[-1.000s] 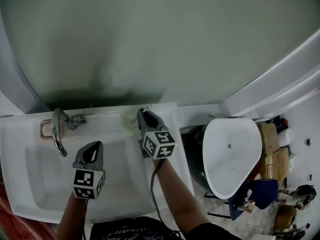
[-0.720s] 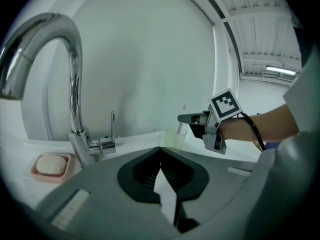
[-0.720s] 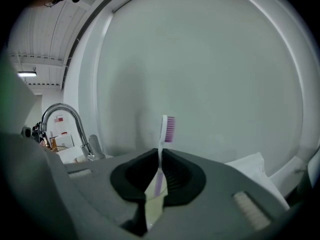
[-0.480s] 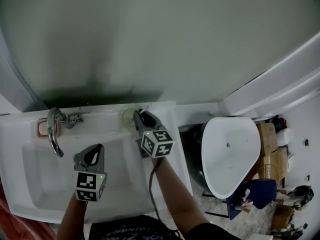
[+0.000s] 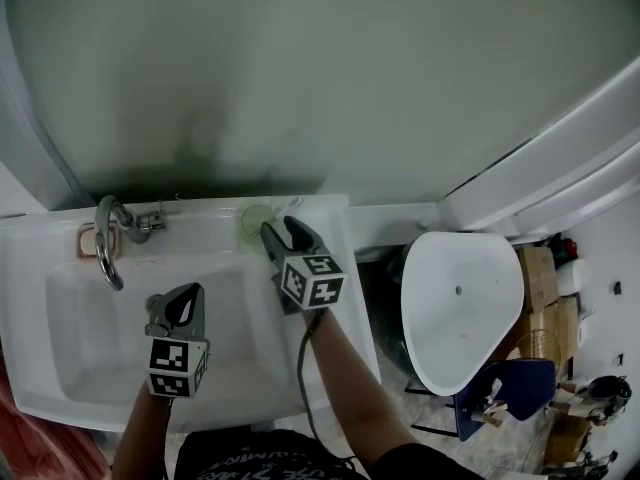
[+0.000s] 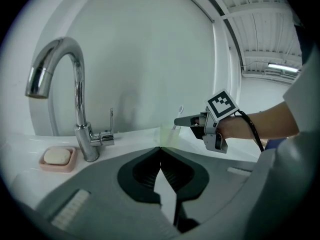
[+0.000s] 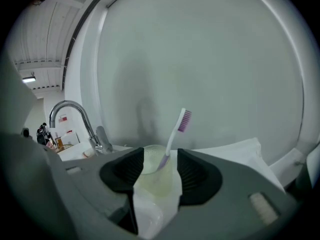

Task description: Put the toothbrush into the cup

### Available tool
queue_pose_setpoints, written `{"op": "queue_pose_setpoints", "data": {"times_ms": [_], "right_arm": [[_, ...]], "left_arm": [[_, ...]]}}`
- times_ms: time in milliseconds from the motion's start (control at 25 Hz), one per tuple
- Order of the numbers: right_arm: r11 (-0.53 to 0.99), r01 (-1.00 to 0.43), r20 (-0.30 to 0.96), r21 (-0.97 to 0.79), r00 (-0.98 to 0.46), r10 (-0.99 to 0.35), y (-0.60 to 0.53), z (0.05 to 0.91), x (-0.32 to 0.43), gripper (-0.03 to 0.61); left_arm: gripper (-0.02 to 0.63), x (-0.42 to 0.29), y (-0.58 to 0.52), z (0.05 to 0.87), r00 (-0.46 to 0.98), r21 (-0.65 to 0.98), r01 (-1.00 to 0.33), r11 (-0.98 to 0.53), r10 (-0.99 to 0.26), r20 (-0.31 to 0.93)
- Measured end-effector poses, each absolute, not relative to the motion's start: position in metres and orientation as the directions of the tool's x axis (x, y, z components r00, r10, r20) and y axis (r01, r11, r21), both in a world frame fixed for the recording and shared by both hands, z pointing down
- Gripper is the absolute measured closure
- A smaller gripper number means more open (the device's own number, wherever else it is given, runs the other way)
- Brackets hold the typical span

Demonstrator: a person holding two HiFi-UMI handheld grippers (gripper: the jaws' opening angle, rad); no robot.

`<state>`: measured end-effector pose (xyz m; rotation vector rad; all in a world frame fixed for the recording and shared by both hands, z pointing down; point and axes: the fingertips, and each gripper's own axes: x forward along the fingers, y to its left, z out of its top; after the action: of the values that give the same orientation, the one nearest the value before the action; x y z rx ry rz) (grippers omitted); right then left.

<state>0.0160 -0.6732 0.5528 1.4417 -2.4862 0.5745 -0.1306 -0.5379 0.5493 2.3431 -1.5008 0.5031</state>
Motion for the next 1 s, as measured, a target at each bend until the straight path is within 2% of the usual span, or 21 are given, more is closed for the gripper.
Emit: {"op": "queue_pose_setpoints", "data": {"times_ms": [400,1000], "right_arm": [[0.482,-0.847,0.298,-0.223,-0.53,-0.794,-0.597,0.506,0.039,0.368],[0.522,-0.835,0.192,-0.176,-0.549,-0.814,-0.449,0.439,0.082,0.509]], "left_arm": [[0.606,-0.116,-0.483,0.51,0.361,0.042,-0.925,-0.376,-0.841,0.403],[0.606,-0.075,-0.367,0.452,0.368,0.002,-0.923,-0.384,-0.882,0.294]]}}
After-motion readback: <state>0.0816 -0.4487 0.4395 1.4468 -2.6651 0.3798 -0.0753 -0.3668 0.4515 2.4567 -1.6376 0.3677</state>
